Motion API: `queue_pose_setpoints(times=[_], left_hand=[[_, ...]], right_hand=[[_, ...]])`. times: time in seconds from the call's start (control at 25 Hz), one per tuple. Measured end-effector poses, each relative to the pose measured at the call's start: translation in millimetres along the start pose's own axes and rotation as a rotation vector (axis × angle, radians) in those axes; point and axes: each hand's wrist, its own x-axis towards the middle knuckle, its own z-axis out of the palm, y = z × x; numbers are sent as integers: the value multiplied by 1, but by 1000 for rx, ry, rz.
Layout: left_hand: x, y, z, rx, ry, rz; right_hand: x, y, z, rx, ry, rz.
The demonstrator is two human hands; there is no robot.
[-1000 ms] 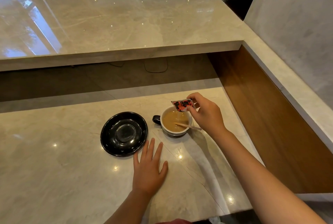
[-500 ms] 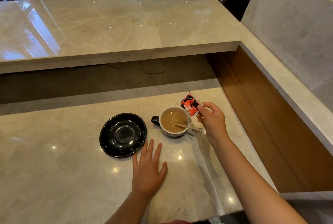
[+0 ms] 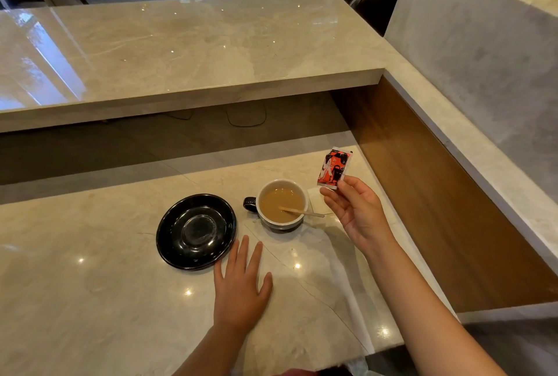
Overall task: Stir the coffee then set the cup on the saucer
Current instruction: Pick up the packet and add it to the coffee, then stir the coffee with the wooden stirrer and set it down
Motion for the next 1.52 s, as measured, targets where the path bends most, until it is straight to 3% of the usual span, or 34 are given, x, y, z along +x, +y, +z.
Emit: queue_pose_setpoints(times=[0.2, 0.56, 0.92, 1.12, 1.2, 1.36, 1.52], left_hand=[[0, 1, -1, -8, 3, 2], [0, 1, -3, 30, -16, 2], [1, 3, -4, 24, -22, -14], [1, 3, -5, 18, -24, -12], [1, 3, -5, 22, -27, -11], [0, 4, -6, 19, -31, -5], [0, 4, -5, 16, -23, -2]], right_hand=[[-7, 1, -50, -114, 159, -66], [-18, 19, -124, -741, 383, 31], [-14, 33, -122, -1415, 450, -302], [-22, 55, -128, -1826, 99, -633], [-25, 62, -133, -1866, 24, -577], [-28, 62, -129, -1833, 37, -525], [-26, 49, -89, -1544, -34, -579]])
